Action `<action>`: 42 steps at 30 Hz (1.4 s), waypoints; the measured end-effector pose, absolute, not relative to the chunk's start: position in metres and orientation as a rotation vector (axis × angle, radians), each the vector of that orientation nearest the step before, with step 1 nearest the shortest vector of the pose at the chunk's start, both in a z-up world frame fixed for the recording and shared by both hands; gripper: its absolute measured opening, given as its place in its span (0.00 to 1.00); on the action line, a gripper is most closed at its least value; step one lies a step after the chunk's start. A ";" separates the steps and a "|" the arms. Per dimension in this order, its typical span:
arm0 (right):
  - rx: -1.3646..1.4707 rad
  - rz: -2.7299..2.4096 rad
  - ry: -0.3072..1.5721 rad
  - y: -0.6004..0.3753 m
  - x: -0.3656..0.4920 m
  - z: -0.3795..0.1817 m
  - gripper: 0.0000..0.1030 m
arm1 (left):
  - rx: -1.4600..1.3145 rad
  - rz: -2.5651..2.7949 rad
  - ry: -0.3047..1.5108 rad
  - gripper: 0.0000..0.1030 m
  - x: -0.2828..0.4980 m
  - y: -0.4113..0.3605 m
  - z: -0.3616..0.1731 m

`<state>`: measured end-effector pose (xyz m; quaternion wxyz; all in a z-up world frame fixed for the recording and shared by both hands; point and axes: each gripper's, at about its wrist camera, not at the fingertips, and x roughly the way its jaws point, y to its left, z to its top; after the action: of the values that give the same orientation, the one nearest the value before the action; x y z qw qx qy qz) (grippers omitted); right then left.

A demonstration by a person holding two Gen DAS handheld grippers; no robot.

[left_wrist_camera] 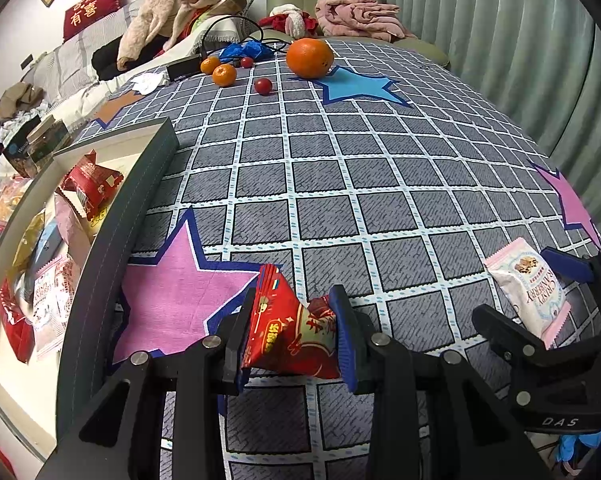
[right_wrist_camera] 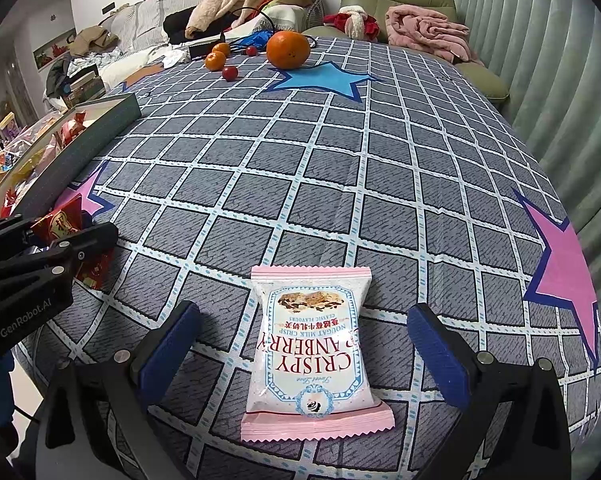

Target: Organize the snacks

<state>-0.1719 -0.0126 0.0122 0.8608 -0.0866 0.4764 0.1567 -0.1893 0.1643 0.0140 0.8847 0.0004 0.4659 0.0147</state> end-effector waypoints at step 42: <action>-0.208 0.357 1.066 -0.009 -0.163 0.010 1.00 | -0.004 0.016 0.971 0.37 -0.189 0.165 0.014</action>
<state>-0.1628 -0.0088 0.0095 0.8410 -0.0986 0.5044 0.1690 -0.1893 0.1648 0.0140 0.8845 -0.0020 0.4665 0.0078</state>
